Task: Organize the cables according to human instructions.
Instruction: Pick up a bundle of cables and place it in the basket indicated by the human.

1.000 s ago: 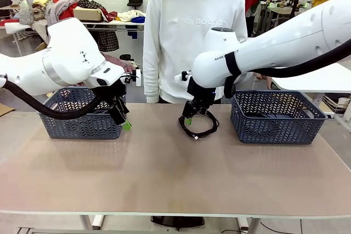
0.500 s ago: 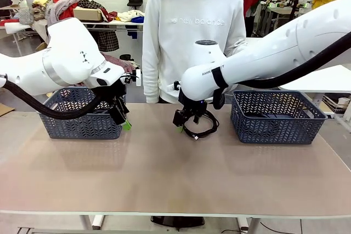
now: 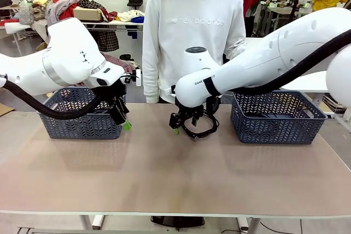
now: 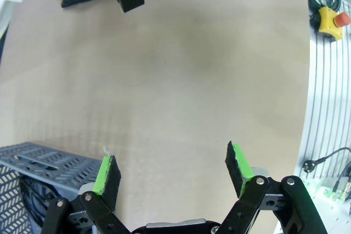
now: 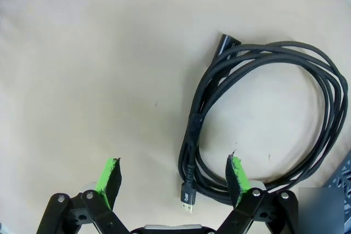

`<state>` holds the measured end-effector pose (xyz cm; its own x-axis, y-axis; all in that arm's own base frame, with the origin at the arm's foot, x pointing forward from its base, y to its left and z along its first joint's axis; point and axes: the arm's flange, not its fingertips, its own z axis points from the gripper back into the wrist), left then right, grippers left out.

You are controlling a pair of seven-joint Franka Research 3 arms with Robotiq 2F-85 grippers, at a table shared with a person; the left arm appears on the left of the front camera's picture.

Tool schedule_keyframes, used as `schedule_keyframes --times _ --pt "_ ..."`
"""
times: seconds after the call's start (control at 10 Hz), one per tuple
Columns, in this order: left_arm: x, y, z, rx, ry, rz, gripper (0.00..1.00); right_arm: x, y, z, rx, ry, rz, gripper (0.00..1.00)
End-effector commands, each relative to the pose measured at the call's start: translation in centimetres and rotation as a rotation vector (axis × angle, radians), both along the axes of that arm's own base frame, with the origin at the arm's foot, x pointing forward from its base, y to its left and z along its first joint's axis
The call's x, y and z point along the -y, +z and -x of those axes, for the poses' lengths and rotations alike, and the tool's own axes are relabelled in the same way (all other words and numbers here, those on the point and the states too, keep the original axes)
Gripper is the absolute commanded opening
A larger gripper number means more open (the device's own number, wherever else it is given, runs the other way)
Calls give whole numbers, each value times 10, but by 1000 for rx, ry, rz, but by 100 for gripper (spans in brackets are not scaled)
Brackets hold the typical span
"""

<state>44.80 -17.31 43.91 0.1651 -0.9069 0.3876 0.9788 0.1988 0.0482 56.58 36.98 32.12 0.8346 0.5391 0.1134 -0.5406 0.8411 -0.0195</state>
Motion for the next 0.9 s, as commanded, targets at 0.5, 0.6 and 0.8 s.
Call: schedule_keyframes --times 0.5,0.6,0.8 --pt "-2 1 -1 -4 2 2 100 -13 -8 -28 -32 -70 56 100" --pt "-2 1 -1 -4 2 2 100 -12 -9 -30 -34 -70 57 100" --pt "-2 1 -1 -4 2 2 100 -10 -12 -31 -54 -81 53 100"
